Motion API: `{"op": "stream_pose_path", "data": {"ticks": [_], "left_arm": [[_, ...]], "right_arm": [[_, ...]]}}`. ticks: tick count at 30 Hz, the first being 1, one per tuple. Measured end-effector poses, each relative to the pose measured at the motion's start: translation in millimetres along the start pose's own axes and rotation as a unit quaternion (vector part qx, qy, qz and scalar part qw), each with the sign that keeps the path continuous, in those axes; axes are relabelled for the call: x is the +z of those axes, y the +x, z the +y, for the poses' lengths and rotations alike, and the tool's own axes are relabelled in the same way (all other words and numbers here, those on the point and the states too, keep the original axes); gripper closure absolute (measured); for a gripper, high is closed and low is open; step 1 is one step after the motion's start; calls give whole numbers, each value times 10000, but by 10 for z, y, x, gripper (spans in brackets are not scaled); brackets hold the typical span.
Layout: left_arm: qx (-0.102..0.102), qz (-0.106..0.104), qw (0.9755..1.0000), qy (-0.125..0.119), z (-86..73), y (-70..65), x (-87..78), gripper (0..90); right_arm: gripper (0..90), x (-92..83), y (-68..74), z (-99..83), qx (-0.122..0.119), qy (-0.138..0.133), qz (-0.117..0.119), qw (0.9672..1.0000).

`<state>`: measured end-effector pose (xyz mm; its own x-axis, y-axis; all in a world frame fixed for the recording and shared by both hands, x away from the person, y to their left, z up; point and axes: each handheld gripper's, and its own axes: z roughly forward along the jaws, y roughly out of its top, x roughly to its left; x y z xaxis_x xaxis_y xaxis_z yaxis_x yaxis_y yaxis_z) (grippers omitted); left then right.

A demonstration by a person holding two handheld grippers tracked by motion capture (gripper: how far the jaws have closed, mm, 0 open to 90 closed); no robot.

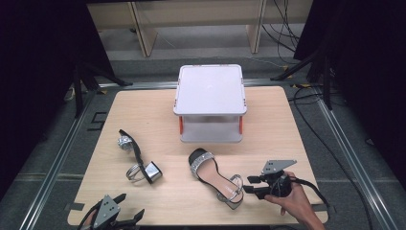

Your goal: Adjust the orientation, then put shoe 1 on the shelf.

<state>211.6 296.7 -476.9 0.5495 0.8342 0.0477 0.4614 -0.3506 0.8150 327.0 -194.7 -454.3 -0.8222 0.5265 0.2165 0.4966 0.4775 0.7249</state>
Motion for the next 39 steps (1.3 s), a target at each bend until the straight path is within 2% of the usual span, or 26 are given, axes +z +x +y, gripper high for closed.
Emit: {"op": "stream_pose_path", "data": {"ticks": [4, 5, 6, 7, 8, 11, 15, 16, 17, 19, 21, 23, 24, 26, 27, 28, 29, 30, 31, 32, 35, 36, 37, 39], "left_arm": [[-94, 20, 9999, -53, -2, -7, 12, 167], [-178, 3, 9998, -110, -3, -19, 11, 167], [-84, 51, 10000, -11, -8, -3, 0, 167], [-120, 42, 9999, -39, -11, -5, -1, 167], [-206, 11, 9997, -118, -12, -15, -1, 167], [-217, 34, 9997, -100, -16, -18, -9, 167], [-170, 22, 9998, -46, -13, -10, -15, 167], [-74, 60, 9999, 54, -17, 5, -21, 167], [-240, 7, 9997, -96, -17, -19, -9, 167], [-107, 50, 9999, 25, -19, 2, -18, 167], [-125, 37, 9999, 14, -22, 0, -16, 167], [-210, -6, 9997, -102, -30, -18, -22, 167], [-142, 19, 9999, -3, -31, -7, -37, 167], [-219, 8, 9997, -83, -33, -18, -36, 167], [-219, 8, 9997, -83, -33, -18, -36, 167], [-104, 61, 9999, 13, -35, -4, -37, 167], [-225, 8, 9997, -108, -32, -21, -23, 167], [-185, 19, 9998, -81, -29, -15, -25, 167], [-126, 29, 9999, 11, -26, -2, -32, 167], [-120, 46, 9999, 22, -26, 1, -26, 167], [-158, 24, 9999, -1, -19, -7, -16, 167], [-64, 51, 9999, 67, -15, 4, -13, 167], [-78, 47, 9999, 59, -14, 4, -8, 167], [-64, 39, 9999, 73, -9, 8, -8, 167]], "right_arm": [[640, 71, -41, 95, -276, -126, 99, 9995], [649, 87, -45, 103, -241, -110, 184, 9995], [658, 104, -58, 110, -307, -96, 161, 9994], [665, 126, -80, 119, -401, -94, 164, 9990], [673, 136, -81, 125, -319, -80, 215, 9992], [693, 188, -120, 172, -399, -133, 380, 9984], [705, 245, -118, 236, -577, -21, 404, 9975], [728, 301, -106, 280, -627, 29, 445, 9970], [732, 328, -120, 285, -623, 80, 518, 9967], [734, 362, -138, 282, -617, 210, 509, 9966], [735, 366, -145, 294, -602, 229, 571, 9963], [739, 385, -162, 309, -601, 241, 681, 9956], [739, 392, -167, 313, -586, 238, 689, 9956], [758, 393, -161, 337, -678, 320, 707, 9947], [774, 394, -150, 367, -824, 397, 728, 9931], [799, 397, -130, 383, -907, 431, 714, 9924], [816, 396, -121, 397, -981, 487, 722, 9914], [837, 397, -125, 398, -997, 507, 755, 9908], [849, 390, -117, 392, -907, 544, 749, 9916], [861, 398, -130, 399, -1077, 475, 782, 9900], [874, 391, -114, 391, -1043, 466, 772, 9905], [879, 389, -100, 389, -978, 468, 774, 9911], [881, 388, -90, 391, -981, 442, 756, 9913], [885, 373, -15, 432, -1208, 550, 593, 9894]]}}
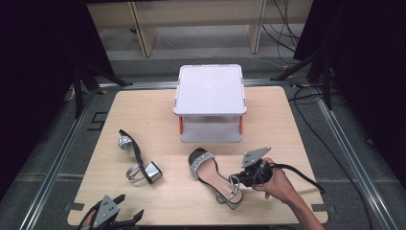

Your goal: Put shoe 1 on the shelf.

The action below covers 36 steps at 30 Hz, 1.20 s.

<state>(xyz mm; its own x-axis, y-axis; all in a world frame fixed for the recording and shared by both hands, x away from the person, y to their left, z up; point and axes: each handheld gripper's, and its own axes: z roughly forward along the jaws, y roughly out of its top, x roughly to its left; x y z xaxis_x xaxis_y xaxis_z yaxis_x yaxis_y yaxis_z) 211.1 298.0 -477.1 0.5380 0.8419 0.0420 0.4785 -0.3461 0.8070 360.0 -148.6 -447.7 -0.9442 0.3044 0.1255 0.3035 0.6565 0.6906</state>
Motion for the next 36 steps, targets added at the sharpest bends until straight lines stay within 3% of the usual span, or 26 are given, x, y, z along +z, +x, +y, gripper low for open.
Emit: {"op": "stream_pose_path", "data": {"ticks": [1, 6, 7, 8, 10, 11, 14, 16, 18, 19, 21, 22, 25, 31, 33, 34, 36], "left_arm": [[-135, -62, 9998, -145, 5, -23, 13, 167], [-65, -103, 9999, -108, 11, -15, 24, 167], [77, -51, 10000, 25, 11, 10, 12, 168], [-87, -86, 9998, -166, 12, -15, 30, 168], [35, -70, 10000, -35, 15, 2, 22, 168], [-15, -91, 9999, -62, 12, -7, 27, 168], [-16, -88, 9999, -106, 14, -9, 22, 168], [-89, -100, 9997, -184, 13, -16, 28, 168], [-83, -100, 9998, -179, 12, -16, 28, 168], [-79, -107, 9998, -164, 15, -13, 26, 168], [-134, -119, 9997, -166, 12, -18, 32, 168], [-74, -100, 9998, -182, 11, -15, 27, 168], [-98, -113, 9997, -167, 13, -15, 26, 168], [-87, -113, 9998, -163, 14, -13, 24, 168], [61, -69, 10000, -15, 11, 7, 12, 168], [-102, -120, 9997, -190, 9, -14, 23, 168], [-84, -113, 9998, -171, 11, -12, 23, 168]], "right_arm": [[886, -2, 44, 41, -64, 58, -74, 9999], [888, -56, 185, 217, -323, -42, -290, 9990], [888, -72, 217, 266, -341, -30, -315, 9989], [888, -76, 235, 312, -443, -29, -324, 9985], [889, -92, 289, 423, -554, -57, -345, 9978], [889, -96, 307, 487, -598, -75, -350, 9976], [889, -114, 318, 629, -746, -80, -361, 9965], [890, -143, 320, 858, -949, 6, -438, 9945], [891, -148, 319, 911, -989, 16, -469, 9940], [891, -149, 313, 1064, -1069, 70, -465, 9932], [891, -146, 306, 1127, -1101, 68, -486, 9927], [892, -145, 309, 1247, -1038, 153, -543, 9930], [892, -134, 303, 1436, -1219, 235, -627, 9903], [892, -161, 306, 1864, -1406, 163, -706, 9874], [891, -158, 324, 1991, -1484, 134, -748, 9860], [891, -150, 333, 2066, -1545, 98, -740, 9852], [891, -121, 361, 2224, -1599, 42, -746, 9843]]}}
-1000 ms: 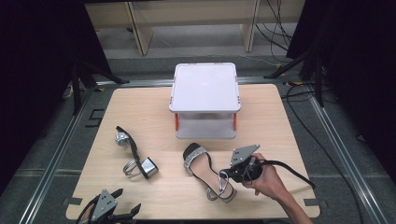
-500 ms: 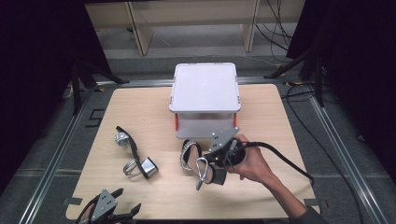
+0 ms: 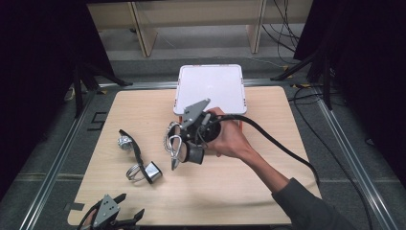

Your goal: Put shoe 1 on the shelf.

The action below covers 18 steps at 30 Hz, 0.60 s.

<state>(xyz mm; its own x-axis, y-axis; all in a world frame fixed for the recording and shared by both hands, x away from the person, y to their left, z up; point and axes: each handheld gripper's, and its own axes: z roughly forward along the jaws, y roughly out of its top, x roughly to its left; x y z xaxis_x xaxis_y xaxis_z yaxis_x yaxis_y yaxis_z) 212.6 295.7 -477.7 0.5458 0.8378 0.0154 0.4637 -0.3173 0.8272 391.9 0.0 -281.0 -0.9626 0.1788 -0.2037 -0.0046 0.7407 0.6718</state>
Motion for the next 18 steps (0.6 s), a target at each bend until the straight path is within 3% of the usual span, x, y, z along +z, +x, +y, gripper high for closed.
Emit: {"op": "stream_pose_path", "data": {"ticks": [2, 3, 6, 7, 9, 11, 13, 18], "left_arm": [[114, 37, 9999, 118, -4, 11, -7, 168], [2, -4, 10000, 1, -5, -3, -3, 168], [108, 42, 9999, 73, -4, 19, -13, 168], [112, 19, 9999, 103, -4, 13, -8, 168], [90, 12, 9999, 76, -8, 9, -10, 168], [116, 22, 9999, 74, -5, 13, -13, 168], [100, -11, 9999, 76, -8, 7, -3, 168], [101, 9, 9999, 50, -11, 8, -6, 168]], "right_arm": [[891, 38, -24, 130, -53, -46, -5, 10000], [891, 60, -29, 189, -20, -58, -36, 10000], [891, 94, -47, 300, 92, -19, -44, 9999], [891, 144, -114, 405, -81, -181, -84, 9998], [891, 161, -158, 502, 13, -136, -151, 9998], [891, 198, -233, 597, -80, -292, -249, 9992], [891, 179, -282, 688, 145, -181, -345, 9991], [891, 158, -516, 829, -3, -394, -562, 9976]]}}
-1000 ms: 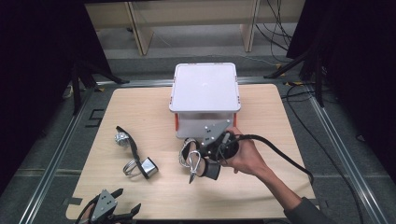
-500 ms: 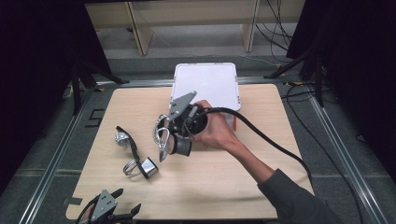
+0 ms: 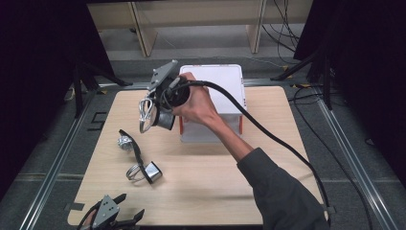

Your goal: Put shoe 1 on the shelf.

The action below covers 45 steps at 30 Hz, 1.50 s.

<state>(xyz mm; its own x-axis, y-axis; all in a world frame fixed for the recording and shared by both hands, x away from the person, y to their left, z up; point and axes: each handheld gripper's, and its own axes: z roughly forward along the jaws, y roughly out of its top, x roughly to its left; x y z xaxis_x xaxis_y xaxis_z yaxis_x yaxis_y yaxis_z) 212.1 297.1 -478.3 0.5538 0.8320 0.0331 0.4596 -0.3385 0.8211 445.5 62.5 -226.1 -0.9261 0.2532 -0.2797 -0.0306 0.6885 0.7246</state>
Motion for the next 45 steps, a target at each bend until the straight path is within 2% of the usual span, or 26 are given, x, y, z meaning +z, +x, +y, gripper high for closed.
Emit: {"op": "stream_pose_path", "data": {"ticks": [3, 7, 8, 13, 14, 15, 18, 20, 21, 24, 25, 26, 29, 30, 31, 33, 34, 35, 37, 38, 41, 42, 43, 45], "left_arm": [[-3, -18, 10000, 4, -1, 1, -11, 168], [36, -15, 10000, 38, -1, 1, -10, 169], [16, -12, 10000, 22, -1, 0, -13, 168], [47, -34, 10000, 54, -3, -2, -6, 168], [47, -34, 10000, 54, -3, -2, -6, 168], [40, -28, 10000, 38, 0, 1, -6, 168], [43, -24, 10000, 75, 1, -4, -6, 168], [15, -9, 10000, -11, -4, -5, -14, 168], [15, -9, 10000, -11, -4, -5, -14, 168], [21, -30, 10000, 52, -4, -9, -18, 168], [21, -30, 10000, 52, -4, -9, -18, 168], [42, -27, 10000, 1, 0, -5, -21, 168], [83, -27, 9999, 73, -6, -11, -11, 168], [83, -27, 9999, 73, -6, -11, -11, 168], [19, -38, 10000, -4, -3, -11, -11, 168], [47, -29, 10000, 66, 0, -6, -10, 168], [-20, -75, 10000, -14, -2, -26, -6, 168], [-61, -92, 9999, -49, -4, -29, -10, 168], [-17, -45, 10000, -35, -2, -20, -17, 168], [-91, -90, 9999, -66, -3, -29, -3, 168], [-74, -75, 9999, -65, -5, -29, -5, 168], [16, -58, 10000, 14, -1, -16, -14, 168], [65, -55, 9999, 77, -1, -10, -17, 168], [59, -46, 9999, 73, -3, -15, -14, 168]], "right_arm": [[892, -24, -117, 32, -21, 69, -289, 9996], [891, -80, -304, 26, 225, 19, -526, 9984], [891, -95, -353, 20, 179, 18, -580, 9982], [891, -187, -546, -13, 360, 45, -949, 9948], [891, -187, -546, -13, 360, 45, -949, 9948], [891, -197, -607, -27, 477, -13, -991, 9939], [891, -215, -671, -41, 478, -10, -1088, 9929], [891, -241, -752, -56, 585, 148, -1275, 9900], [891, -241, -752, -56, 585, 148, -1275, 9900], [891, -220, -866, -87, 775, 227, -1496, 9854], [891, -220, -866, -87, 775, 227, -1496, 9854], [892, -211, -942, -103, 811, 260, -1546, 9843], [892, -191, -1051, -137, 903, 249, -1757, 9800], [892, -191, -1051, -137, 903, 249, -1757, 9800], [891, -173, -1118, -157, 969, 284, -1815, 9782], [891, -151, -1180, -180, 1034, 288, -1869, 9765], [892, -137, -1201, -194, 1088, 255, -1914, 9751], [891, -120, -1249, -231, 1025, 219, -1936, 9755], [891, -105, -1268, -257, 1106, 232, -1925, 9748], [891, -58, -1307, -319, 1159, 260, -1936, 9739], [891, 4, -1345, -405, 1133, 265, -1990, 9731], [891, 21, -1340, -433, 1288, 290, -1952, 9718], [891, 27, -1345, -458, 1310, 182, -1947, 9719], [890, 20, -1343, -490, 1257, 181, -1986, 9718]]}}
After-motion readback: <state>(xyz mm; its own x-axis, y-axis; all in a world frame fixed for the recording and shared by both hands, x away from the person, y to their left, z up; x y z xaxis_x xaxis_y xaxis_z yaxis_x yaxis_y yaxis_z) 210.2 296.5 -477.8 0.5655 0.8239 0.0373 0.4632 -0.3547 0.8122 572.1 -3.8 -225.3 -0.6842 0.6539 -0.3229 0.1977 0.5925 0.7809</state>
